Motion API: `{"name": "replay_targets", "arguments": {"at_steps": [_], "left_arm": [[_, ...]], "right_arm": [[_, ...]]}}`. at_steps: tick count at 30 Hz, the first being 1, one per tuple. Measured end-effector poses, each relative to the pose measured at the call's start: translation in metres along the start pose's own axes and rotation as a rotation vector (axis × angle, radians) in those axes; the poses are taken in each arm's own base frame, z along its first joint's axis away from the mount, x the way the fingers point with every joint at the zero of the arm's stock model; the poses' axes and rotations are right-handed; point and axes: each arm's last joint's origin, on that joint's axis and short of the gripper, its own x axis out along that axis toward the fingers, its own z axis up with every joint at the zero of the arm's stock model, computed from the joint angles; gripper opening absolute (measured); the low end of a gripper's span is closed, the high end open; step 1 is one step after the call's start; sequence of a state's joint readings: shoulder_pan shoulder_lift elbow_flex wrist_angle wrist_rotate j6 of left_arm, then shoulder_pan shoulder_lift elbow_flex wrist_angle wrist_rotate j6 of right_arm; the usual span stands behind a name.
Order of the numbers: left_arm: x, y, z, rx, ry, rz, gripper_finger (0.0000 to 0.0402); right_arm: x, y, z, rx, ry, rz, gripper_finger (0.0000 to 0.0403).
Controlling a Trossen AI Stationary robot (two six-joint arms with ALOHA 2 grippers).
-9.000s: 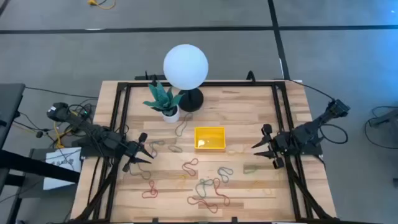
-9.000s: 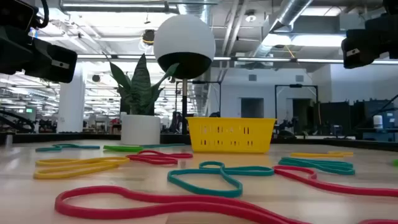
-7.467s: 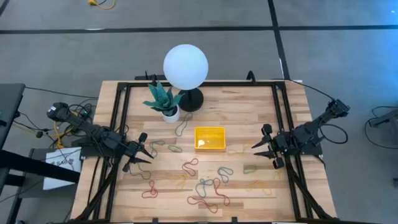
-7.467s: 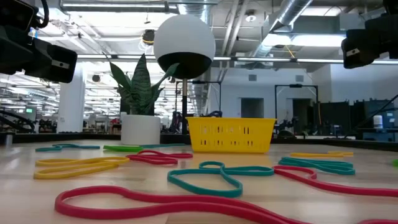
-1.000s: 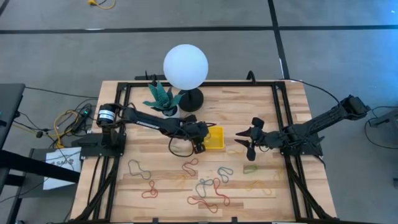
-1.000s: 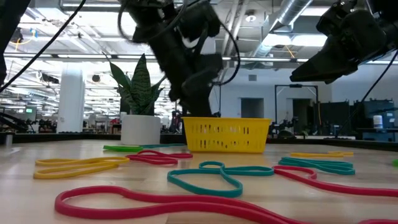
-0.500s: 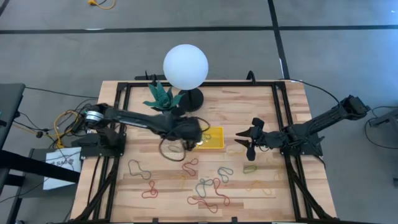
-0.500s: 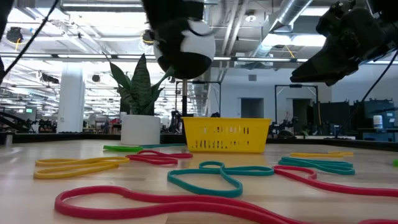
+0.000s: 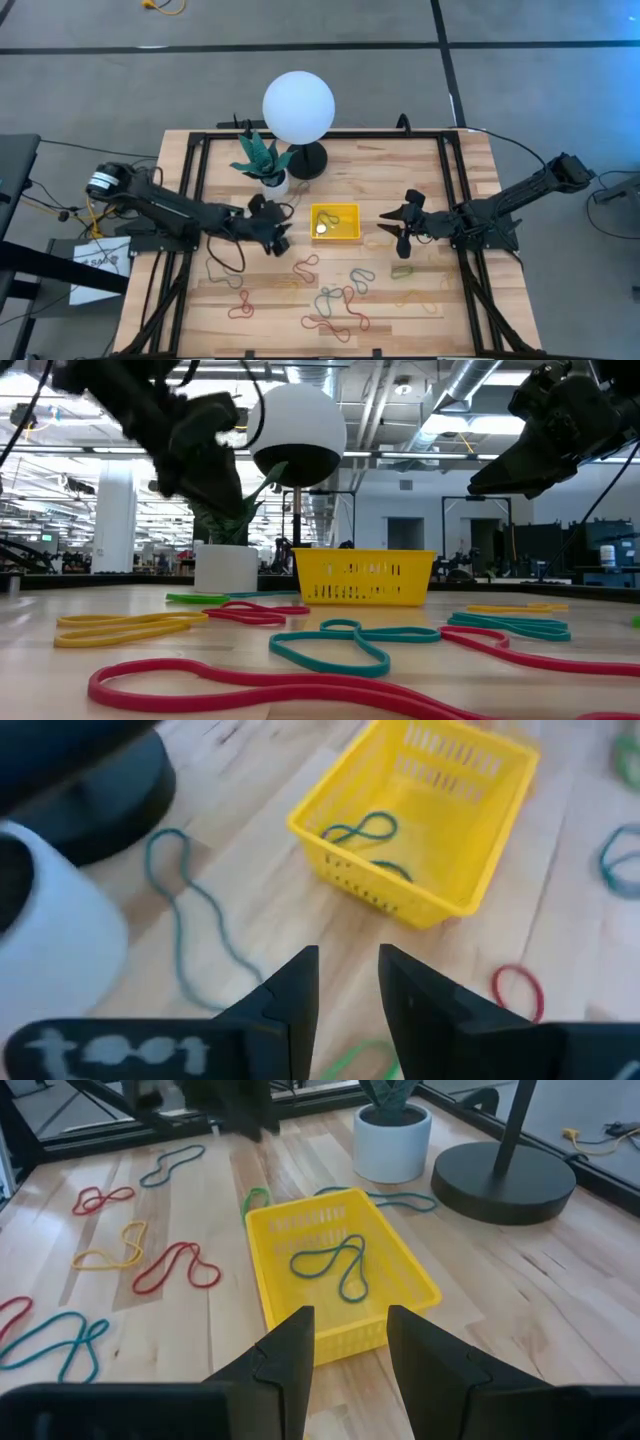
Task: Pick and place items into bin
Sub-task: Put the blue rubber band into the yellow bin
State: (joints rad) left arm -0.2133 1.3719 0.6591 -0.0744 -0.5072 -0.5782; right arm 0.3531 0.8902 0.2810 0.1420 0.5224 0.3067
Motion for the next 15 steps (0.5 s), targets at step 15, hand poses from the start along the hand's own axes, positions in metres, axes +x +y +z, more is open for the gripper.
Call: {"name": "replay_targets", "arguments": {"at_steps": [15], "left_arm": [[0.067,0.035,-0.031,-0.073,-0.029,0.179,0.0098]], "right_arm": [[0.000,0.000,0.000,-0.001,0.002,-0.005,0.0122]]}}
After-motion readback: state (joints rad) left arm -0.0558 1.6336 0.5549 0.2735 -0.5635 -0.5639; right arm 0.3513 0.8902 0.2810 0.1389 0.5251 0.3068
